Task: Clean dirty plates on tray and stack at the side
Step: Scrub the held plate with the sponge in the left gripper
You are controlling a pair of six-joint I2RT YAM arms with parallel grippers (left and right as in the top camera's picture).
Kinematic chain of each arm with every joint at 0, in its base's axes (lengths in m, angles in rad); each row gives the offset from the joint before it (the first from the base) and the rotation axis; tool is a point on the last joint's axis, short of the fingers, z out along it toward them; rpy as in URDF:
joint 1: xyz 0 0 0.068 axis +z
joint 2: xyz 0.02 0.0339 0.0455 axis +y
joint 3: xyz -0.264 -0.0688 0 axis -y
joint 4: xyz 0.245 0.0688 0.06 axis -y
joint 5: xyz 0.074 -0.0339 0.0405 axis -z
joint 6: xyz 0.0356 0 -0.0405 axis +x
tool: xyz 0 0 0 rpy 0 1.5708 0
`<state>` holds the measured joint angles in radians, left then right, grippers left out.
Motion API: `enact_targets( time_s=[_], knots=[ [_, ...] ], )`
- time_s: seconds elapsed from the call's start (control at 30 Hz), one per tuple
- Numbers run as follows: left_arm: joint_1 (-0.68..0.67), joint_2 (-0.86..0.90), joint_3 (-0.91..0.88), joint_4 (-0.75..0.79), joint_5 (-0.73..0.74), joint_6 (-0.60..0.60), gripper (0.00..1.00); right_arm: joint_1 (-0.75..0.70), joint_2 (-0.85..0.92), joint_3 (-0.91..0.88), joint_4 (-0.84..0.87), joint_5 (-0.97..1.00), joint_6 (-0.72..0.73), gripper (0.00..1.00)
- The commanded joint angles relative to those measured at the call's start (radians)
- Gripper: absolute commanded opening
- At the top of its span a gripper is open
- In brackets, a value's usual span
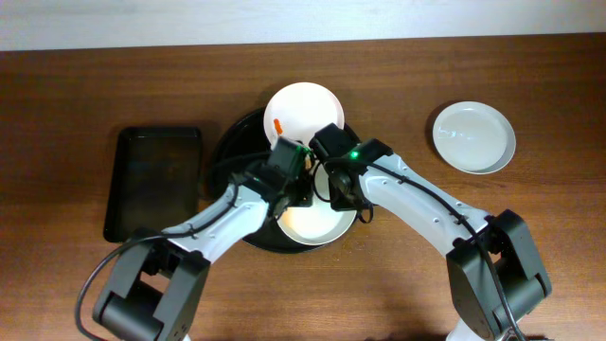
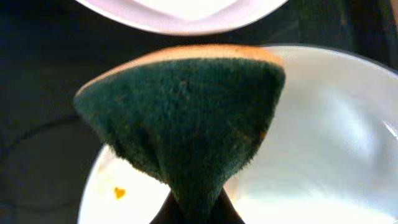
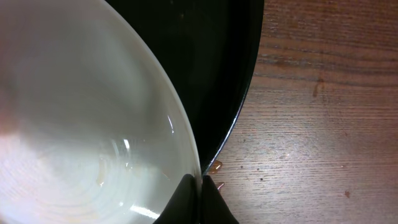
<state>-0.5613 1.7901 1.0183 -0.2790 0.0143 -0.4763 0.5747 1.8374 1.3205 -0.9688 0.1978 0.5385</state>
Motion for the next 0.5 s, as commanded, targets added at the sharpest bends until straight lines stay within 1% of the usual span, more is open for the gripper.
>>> enact_targets(
  time_s=[0.0,0.03,0.2,0.37,0.47],
  knots=[
    [-0.033,0.045,-0.056,0.061,-0.106,-0.01,0.0,-0.005,0.003,0.019,-0.004,0.023,-0.011,0.04],
    [-0.032,0.045,-0.07,0.07,-0.146,-0.009,0.0,-0.005,0.003,0.019,-0.004,0.023,-0.011,0.04],
    [-0.032,0.046,-0.083,0.069,-0.248,-0.008,0.0,-0.005,0.003,0.019,-0.005,0.023,-0.011,0.04],
    [-0.032,0.043,-0.082,0.086,-0.298,-0.008,0.0,-0.006,0.003,0.019,-0.011,0.027,-0.012,0.04],
    [-0.032,-0.006,-0.082,0.085,-0.383,-0.008,0.0,-0.006,0.003,0.019,-0.012,0.029,-0.012,0.04]
  ],
)
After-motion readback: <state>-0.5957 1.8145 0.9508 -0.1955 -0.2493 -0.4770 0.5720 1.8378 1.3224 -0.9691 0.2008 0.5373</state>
